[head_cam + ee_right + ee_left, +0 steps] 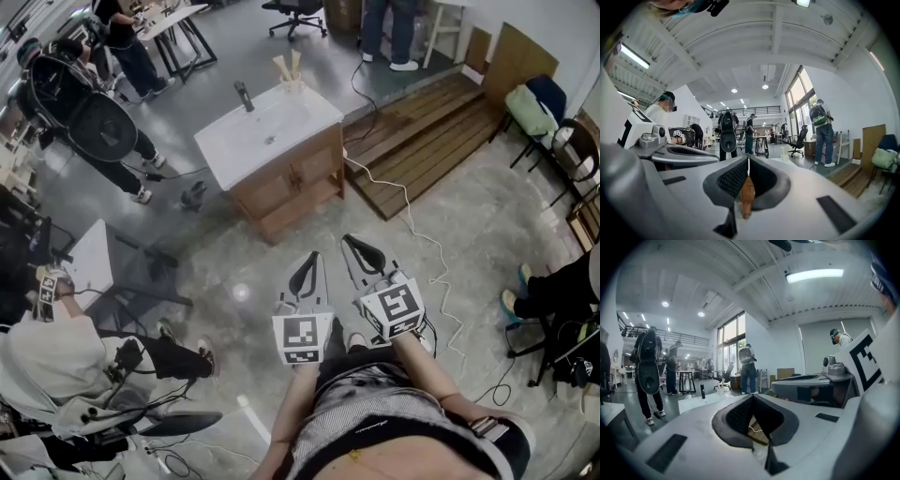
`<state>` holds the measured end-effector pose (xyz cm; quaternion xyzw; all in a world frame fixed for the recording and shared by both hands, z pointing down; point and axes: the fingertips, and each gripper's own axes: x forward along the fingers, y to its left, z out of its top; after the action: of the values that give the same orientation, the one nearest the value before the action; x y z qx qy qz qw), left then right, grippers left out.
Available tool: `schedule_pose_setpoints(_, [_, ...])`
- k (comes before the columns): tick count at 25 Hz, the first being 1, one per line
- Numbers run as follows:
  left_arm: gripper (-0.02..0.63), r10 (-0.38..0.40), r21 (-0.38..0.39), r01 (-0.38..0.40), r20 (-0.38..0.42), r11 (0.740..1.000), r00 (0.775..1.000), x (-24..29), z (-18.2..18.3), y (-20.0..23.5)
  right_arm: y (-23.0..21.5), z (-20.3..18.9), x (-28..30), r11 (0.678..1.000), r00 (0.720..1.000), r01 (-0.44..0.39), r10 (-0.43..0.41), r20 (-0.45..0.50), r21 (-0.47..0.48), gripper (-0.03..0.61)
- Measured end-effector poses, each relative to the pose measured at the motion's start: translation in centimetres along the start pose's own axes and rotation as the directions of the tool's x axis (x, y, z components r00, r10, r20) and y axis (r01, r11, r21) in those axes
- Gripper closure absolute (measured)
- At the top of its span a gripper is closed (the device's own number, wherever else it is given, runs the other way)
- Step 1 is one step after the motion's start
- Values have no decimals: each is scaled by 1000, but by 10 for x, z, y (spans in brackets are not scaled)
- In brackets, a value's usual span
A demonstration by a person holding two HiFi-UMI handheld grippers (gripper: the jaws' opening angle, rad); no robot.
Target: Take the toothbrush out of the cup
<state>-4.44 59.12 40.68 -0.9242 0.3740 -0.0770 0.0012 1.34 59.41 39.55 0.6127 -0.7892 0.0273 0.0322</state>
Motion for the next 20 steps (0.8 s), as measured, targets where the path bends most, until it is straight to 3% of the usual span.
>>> schedule_pose_setpoints(7, [614, -60, -57, 61, 15, 997, 998, 45, 4, 46, -8, 5, 62, 1000, 1000, 11, -11, 7, 2, 515])
schedule_pose_setpoints(14, [614, -109, -18, 109, 4, 994, 994, 90, 3, 87, -18, 4, 123, 999, 999, 41, -42, -8, -6, 515])
schedule_pose_setpoints(20, [614, -144, -32, 144, 12, 989, 990, 111, -2, 118, -21, -1, 160, 998, 998, 65, -66, -23, -6, 515])
